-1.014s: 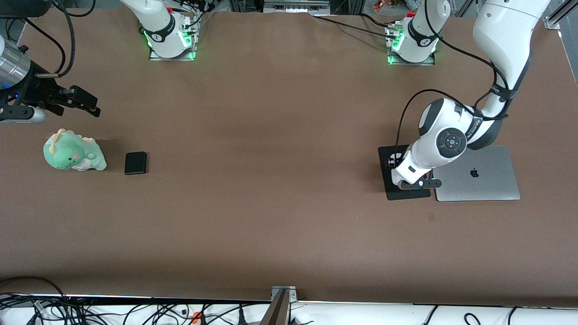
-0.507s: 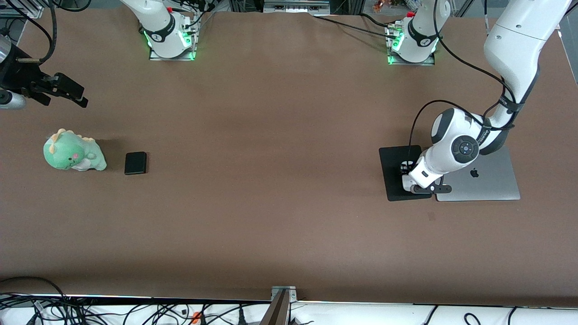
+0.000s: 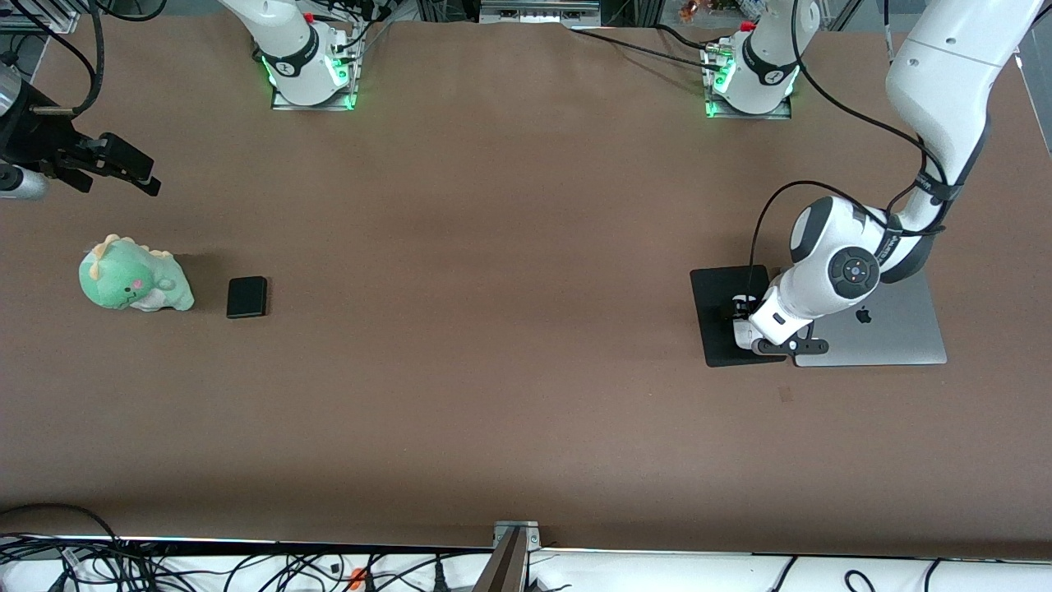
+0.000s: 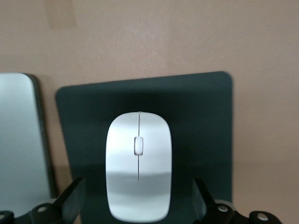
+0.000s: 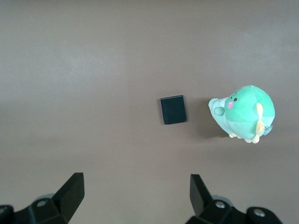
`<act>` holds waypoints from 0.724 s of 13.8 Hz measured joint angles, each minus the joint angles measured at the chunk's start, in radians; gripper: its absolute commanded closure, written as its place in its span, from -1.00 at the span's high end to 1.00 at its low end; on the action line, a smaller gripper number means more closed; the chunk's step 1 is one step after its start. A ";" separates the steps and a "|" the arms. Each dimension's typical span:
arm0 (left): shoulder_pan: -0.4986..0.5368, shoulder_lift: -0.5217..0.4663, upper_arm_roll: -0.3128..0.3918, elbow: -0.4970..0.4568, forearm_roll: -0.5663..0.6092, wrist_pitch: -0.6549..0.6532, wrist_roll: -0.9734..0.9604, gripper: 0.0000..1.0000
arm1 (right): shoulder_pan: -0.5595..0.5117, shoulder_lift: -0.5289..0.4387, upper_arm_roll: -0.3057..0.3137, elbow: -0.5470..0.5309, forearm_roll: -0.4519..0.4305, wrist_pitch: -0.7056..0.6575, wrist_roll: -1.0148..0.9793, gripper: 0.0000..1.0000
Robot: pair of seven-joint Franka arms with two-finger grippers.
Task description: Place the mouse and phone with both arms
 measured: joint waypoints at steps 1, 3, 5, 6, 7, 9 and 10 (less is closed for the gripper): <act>0.000 -0.036 -0.007 0.004 0.000 -0.019 0.000 1.00 | 0.000 0.000 0.000 0.000 0.000 0.000 0.000 1.00; 0.001 -0.117 -0.011 0.009 0.000 -0.061 0.000 1.00 | 0.000 -0.001 0.000 0.003 0.000 0.000 0.000 1.00; 0.002 -0.203 -0.017 0.011 -0.001 -0.100 0.000 1.00 | -0.001 -0.001 0.000 0.012 0.000 0.000 0.000 1.00; 0.002 -0.247 -0.020 0.013 -0.009 -0.129 -0.001 1.00 | -0.001 -0.001 0.000 0.018 0.000 0.000 0.000 1.00; 0.002 -0.296 -0.023 0.021 -0.032 -0.173 -0.001 1.00 | -0.001 -0.001 0.000 0.022 0.000 0.000 0.000 1.00; 0.003 -0.389 -0.024 0.059 -0.088 -0.304 0.000 1.00 | -0.001 -0.002 0.001 0.027 0.000 0.000 -0.001 1.00; 0.002 -0.429 -0.025 0.086 -0.105 -0.371 0.001 1.00 | -0.001 -0.002 0.002 0.029 0.000 0.000 -0.001 1.00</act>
